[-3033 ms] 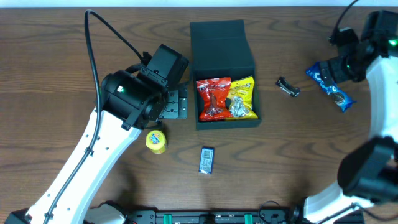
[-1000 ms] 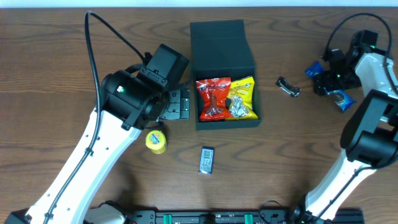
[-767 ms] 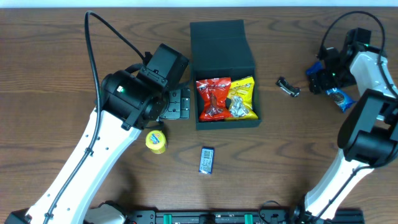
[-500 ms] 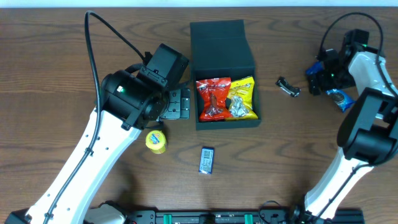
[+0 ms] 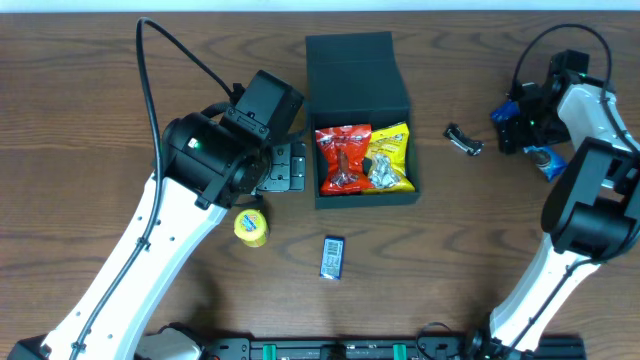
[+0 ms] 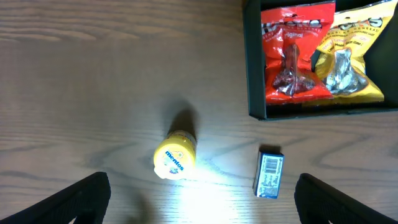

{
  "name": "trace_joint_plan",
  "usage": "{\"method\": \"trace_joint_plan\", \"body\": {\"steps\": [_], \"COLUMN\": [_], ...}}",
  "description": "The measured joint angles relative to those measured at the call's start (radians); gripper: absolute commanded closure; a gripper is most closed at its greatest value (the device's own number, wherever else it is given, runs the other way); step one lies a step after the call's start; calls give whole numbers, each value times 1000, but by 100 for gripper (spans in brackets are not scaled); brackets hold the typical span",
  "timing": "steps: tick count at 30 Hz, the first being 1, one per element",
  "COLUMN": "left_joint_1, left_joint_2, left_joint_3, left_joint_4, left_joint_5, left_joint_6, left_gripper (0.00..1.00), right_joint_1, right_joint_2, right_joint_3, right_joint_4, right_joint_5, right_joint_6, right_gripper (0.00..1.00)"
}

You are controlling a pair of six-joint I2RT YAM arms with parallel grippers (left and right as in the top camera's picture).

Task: Pack container
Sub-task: 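Lower the right gripper and grasp the Oreo pack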

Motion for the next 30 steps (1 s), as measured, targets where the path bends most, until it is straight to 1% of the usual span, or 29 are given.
{"method": "trace_joint_plan", "body": {"steps": [3,6,7,10,11,16,23,30], "left_joint_1": [0,0,0,0,0,0,0,0], "left_joint_2": [0,0,0,0,0,0,0,0], "left_joint_3": [0,0,0,0,0,0,0,0], "left_joint_4": [0,0,0,0,0,0,0,0], "left_joint_5": [0,0,0,0,0,0,0,0], "left_joint_6": [0,0,0,0,0,0,0,0], "left_gripper": [5,5,5,5,5,5,5,5], "right_joint_1": [0,0,0,0,0,0,0,0], "right_joint_2": [0,0,0,0,0,0,0,0], "right_joint_3": [0,0,0,0,0,0,0,0], "right_joint_4": [0,-3,-3,-6,-7,-8,-12,-14], "right_joint_5": [2,5,6,6,6,6,6,6], "right_joint_6": [3,5,2,9,8,7,10,11], "right_gripper": [29,56,59,51,51,59,76,82]}}
